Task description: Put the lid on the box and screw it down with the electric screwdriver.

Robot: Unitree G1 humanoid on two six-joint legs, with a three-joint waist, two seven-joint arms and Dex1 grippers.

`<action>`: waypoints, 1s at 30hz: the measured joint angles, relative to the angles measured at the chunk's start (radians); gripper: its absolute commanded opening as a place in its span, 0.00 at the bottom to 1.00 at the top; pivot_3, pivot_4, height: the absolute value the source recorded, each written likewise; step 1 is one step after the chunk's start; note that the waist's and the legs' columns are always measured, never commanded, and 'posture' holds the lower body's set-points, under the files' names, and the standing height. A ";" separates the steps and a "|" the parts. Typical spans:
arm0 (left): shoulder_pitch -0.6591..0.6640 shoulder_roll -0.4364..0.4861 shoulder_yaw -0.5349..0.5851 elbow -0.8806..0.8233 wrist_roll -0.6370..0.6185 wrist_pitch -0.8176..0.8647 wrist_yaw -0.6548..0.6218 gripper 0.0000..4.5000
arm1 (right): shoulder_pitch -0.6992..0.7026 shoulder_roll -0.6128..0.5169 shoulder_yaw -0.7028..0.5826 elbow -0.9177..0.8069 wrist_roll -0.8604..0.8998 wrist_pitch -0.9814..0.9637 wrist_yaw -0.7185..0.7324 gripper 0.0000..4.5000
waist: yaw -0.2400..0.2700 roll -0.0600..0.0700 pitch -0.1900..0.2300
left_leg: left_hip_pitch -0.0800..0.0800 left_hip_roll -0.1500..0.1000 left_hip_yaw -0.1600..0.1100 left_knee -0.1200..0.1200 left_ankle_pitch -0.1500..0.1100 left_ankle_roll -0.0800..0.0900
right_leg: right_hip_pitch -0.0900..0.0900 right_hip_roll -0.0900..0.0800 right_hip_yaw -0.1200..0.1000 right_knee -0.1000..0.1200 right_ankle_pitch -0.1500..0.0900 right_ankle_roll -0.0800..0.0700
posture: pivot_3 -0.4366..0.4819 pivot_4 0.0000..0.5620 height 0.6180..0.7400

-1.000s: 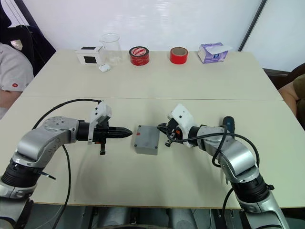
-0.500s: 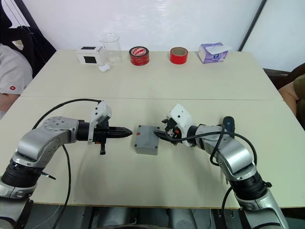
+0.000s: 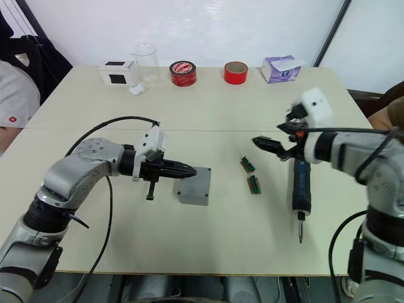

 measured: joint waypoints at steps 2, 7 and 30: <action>-0.003 0.001 -0.031 -0.005 0.039 -0.029 -0.004 0.00 | 0.057 -0.133 0.031 0.111 0.057 0.035 -0.042 0.99 | 0.000 0.000 0.000 | -0.001 0.000 0.001 0.000 0.000 0.000 | 0.000 0.000 0.000 -0.001 0.000 -0.001 | 0.48 0.27 1.00; -0.021 -0.070 -0.063 -0.028 0.054 -0.044 0.005 0.00 | 0.097 -0.260 0.147 0.290 0.232 0.036 -0.091 0.99 | -0.010 0.001 0.001 | 0.001 0.000 0.004 0.001 -0.001 0.001 | -0.001 0.001 0.005 -0.001 0.000 0.000 | 0.48 0.27 1.00; 0.065 -0.137 -0.073 -0.123 0.034 0.075 0.158 0.00 | -0.138 -0.165 0.568 0.542 0.364 0.037 -0.233 0.78 | -0.004 0.000 0.000 | 0.000 0.001 0.004 0.002 -0.001 0.001 | -0.002 0.002 0.007 0.000 0.000 0.001 | 0.48 0.27 1.00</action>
